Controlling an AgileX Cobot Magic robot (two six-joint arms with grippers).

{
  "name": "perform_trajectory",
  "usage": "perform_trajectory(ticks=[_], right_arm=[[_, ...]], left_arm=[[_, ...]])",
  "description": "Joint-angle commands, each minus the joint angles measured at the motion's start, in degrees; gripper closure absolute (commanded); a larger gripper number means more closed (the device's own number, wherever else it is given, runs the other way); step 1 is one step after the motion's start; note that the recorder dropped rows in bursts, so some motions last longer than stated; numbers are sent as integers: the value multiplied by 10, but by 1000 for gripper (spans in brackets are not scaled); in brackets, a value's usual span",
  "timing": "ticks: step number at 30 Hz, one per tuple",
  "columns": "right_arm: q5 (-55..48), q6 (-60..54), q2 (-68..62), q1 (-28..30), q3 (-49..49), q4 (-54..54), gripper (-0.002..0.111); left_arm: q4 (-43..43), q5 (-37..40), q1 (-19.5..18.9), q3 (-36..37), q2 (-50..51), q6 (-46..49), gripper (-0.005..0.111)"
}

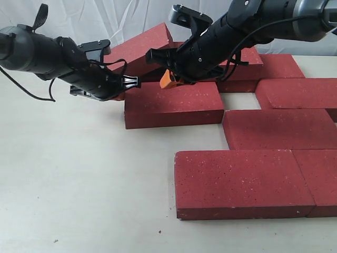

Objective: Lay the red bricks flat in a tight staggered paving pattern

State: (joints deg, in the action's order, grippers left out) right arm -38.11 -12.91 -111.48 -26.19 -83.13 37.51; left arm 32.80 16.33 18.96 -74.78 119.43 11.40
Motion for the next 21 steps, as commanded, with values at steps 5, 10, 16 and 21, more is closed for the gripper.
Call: perform_trajectory(ticks=[5,10,16,21], right_arm=[[3,-2,2,3,0,-2,109],[3,-2,2,3,0,-2,109],[4,-2,2,3,0,-2,109],[4,-2,-1,3,0,-2,109]], left_arm=[[9,-24,12,-2,4,15,107],[13,-35,12,-2,23,16,107],[27,-29,12,-2,41,16,107],[38,-23,13,-2,41,16,107]])
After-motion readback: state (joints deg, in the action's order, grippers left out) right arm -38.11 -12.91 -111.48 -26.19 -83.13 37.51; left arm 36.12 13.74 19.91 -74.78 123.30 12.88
